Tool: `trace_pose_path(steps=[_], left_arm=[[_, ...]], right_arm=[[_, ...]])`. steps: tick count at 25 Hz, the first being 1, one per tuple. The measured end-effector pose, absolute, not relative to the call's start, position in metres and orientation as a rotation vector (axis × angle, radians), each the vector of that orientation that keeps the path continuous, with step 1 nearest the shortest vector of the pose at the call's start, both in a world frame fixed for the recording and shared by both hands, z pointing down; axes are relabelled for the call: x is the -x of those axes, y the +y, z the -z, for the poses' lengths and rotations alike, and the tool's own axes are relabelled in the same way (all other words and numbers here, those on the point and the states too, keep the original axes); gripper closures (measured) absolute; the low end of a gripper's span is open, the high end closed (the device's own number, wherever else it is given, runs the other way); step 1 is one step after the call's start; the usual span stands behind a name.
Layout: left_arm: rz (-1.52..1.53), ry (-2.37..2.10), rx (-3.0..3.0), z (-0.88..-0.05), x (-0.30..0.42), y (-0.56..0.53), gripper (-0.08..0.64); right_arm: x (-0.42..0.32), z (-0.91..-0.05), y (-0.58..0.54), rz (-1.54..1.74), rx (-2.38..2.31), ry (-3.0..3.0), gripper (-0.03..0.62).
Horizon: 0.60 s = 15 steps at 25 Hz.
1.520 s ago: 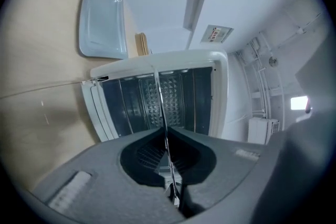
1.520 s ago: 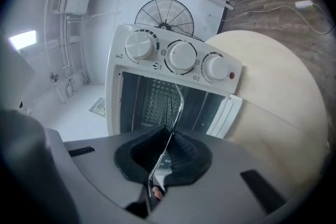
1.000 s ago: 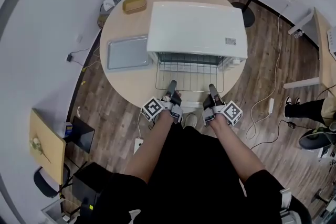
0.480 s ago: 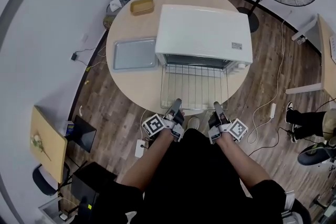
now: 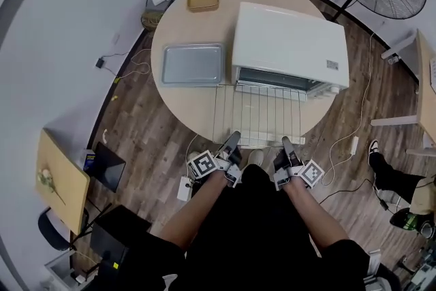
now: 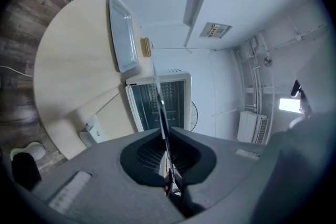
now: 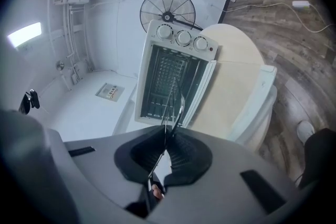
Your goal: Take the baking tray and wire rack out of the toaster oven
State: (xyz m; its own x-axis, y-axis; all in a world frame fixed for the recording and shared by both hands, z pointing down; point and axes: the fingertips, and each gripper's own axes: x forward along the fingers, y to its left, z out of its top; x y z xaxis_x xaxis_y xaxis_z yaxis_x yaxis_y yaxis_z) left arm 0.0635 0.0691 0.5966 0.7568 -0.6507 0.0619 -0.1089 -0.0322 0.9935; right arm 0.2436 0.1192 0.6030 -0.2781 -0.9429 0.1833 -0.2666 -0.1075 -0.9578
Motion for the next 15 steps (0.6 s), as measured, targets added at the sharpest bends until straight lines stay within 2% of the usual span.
trace_pose_path(steps=[15], left_arm=[[0.445, -0.554, -1.626, -0.578, 0.104, 0.045, 0.543]], right_arm=[[-0.078, -0.586, 0.106, 1.353, 1.404, 1.570, 0.588]])
